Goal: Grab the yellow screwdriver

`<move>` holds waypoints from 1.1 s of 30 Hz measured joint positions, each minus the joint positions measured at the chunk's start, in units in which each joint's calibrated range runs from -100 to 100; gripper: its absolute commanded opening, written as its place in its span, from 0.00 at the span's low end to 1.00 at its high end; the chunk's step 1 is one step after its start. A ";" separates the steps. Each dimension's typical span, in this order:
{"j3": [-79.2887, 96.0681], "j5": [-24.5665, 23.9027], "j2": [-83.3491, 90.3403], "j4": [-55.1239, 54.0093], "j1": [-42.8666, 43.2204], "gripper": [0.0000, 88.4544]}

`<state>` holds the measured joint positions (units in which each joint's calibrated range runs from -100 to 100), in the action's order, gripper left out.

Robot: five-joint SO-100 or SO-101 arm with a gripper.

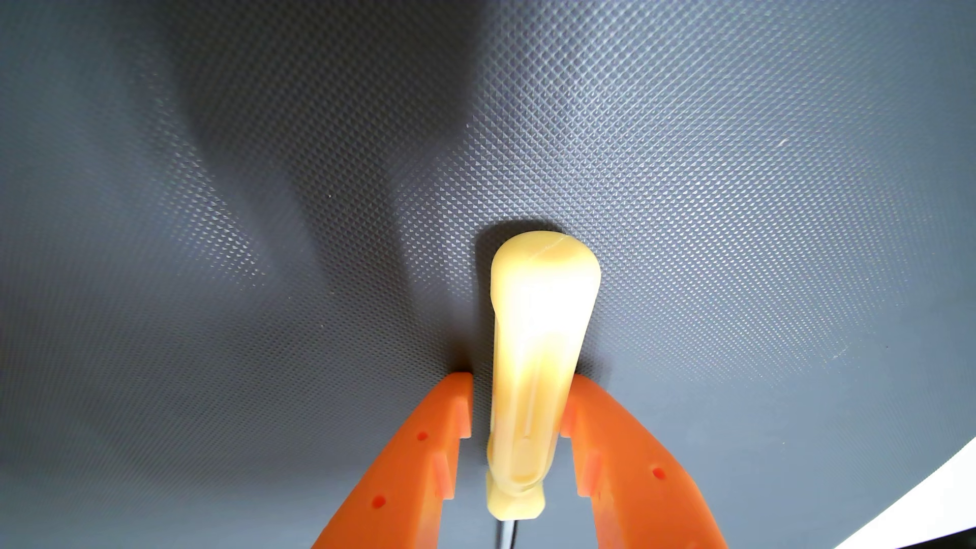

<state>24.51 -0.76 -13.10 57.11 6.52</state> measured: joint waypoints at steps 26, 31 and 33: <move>0.00 0.00 1.19 -2.18 0.00 0.01; 0.00 0.10 4.32 -1.74 0.00 0.01; 0.00 0.31 5.77 -0.26 0.00 0.01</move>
<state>24.51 -0.44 -7.33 56.84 6.52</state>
